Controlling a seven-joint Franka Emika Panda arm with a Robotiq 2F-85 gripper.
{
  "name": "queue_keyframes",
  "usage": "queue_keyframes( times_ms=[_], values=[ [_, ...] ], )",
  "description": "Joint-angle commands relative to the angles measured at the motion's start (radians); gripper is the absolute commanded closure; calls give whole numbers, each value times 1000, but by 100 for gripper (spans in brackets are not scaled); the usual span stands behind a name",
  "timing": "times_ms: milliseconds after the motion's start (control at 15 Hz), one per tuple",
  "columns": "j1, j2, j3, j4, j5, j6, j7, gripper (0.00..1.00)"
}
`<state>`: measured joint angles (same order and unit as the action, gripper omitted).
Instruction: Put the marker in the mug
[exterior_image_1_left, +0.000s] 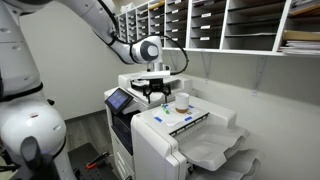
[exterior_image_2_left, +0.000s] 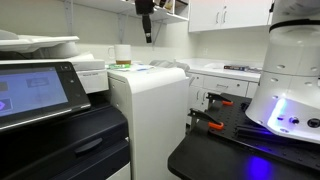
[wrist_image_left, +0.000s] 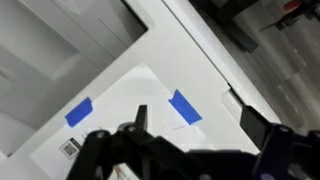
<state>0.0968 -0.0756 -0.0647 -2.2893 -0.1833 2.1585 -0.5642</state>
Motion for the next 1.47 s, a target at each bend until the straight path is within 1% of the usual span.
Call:
queue_keyframes(
  times_ms=[0, 200, 467, 600, 667, 733, 800, 867, 933, 1067, 1200, 1333, 1400],
  values=[
    [-20, 173, 37, 185, 66, -83, -129, 0],
    [-31, 306, 79, 317, 28, -109, -130, 0],
    [-31, 455, 129, 456, -25, -128, -147, 0],
    [-31, 520, 145, 521, -53, -137, -146, 5],
    [-30, 548, 150, 549, -66, -140, -143, 5],
    [-33, 577, 156, 580, -70, -142, -148, 9],
    [-32, 602, 161, 608, -74, -146, -146, 9],
    [-34, 626, 166, 636, -70, -149, -150, 13],
    [-37, 646, 174, 661, -62, -156, -158, 29],
    [-44, 673, 189, 700, -52, -174, -180, 43],
    [-49, 683, 200, 719, -42, -192, -196, 59],
    [-56, 676, 208, 721, -33, -216, -201, 75],
    [-63, 665, 209, 710, -24, -220, -193, 81]
  ],
)
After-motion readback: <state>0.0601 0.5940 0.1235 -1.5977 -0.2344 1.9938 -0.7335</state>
